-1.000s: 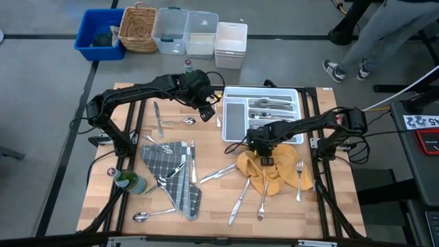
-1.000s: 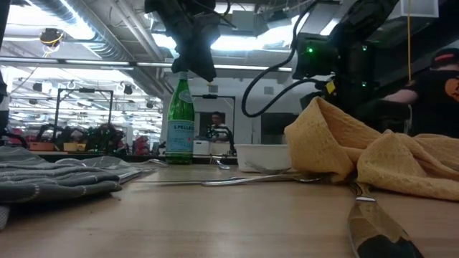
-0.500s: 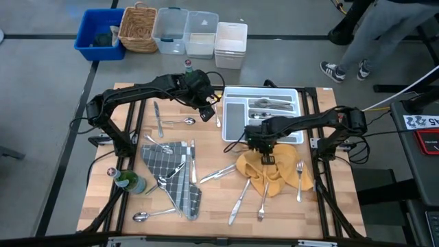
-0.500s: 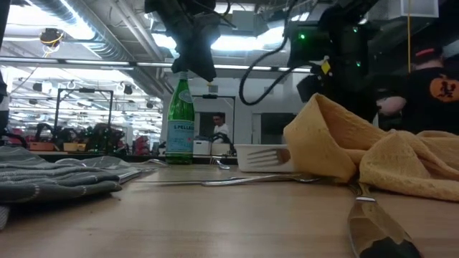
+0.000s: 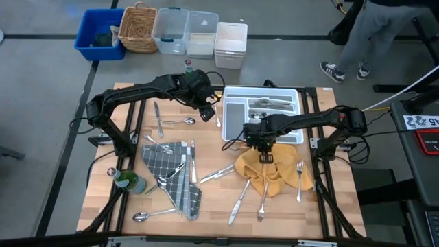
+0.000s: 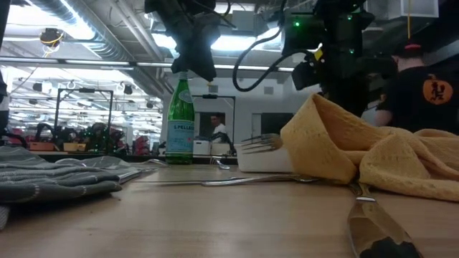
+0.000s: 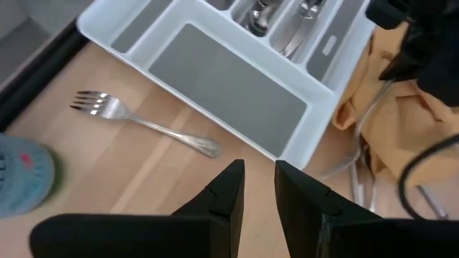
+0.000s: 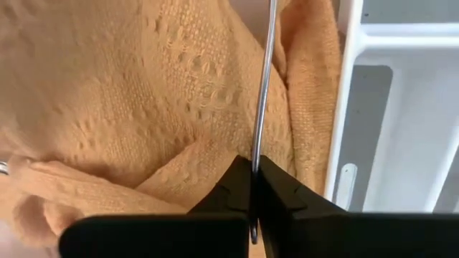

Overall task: Sort silverware
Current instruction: Put the silver fork into the cutlery tray

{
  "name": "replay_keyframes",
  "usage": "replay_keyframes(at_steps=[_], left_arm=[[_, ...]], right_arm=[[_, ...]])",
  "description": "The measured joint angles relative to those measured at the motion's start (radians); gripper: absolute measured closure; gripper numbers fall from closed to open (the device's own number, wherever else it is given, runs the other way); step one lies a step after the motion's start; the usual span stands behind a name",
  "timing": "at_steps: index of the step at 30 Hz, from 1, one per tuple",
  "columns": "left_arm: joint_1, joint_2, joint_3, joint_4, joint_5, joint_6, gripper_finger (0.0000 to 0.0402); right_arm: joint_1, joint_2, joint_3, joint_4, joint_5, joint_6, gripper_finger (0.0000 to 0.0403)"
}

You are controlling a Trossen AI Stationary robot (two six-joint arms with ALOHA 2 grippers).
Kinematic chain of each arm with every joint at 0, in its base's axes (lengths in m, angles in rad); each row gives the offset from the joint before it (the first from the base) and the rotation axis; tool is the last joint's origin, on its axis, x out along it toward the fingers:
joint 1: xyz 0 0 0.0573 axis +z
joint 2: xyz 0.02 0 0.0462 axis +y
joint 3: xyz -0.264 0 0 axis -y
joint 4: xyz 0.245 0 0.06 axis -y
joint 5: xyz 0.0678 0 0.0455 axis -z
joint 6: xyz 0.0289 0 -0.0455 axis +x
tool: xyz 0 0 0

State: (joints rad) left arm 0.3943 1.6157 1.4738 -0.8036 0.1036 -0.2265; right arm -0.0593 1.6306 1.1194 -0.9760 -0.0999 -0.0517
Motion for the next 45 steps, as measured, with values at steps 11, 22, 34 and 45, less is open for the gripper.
replay_keyframes(at_steps=[11,22,34,45], left_arm=[[-0.079,0.001,0.000,-0.002,0.033,0.087,0.0334],[-0.231,0.001,-0.039,0.003,0.107,0.128,0.0334],[-0.386,0.001,-0.217,0.232,0.102,-0.073,0.0334],[-0.519,0.017,-0.389,0.816,-0.103,-0.229,0.0334]], right_arm=[[0.000,0.000,0.000,0.033,-0.062,0.028,0.0396],[0.000,-0.001,0.000,0.042,-0.068,0.047,0.0395],[0.000,-0.001,0.000,0.042,-0.067,0.047,0.0397],[0.000,-0.001,0.000,0.054,-0.049,0.123,0.0393]])
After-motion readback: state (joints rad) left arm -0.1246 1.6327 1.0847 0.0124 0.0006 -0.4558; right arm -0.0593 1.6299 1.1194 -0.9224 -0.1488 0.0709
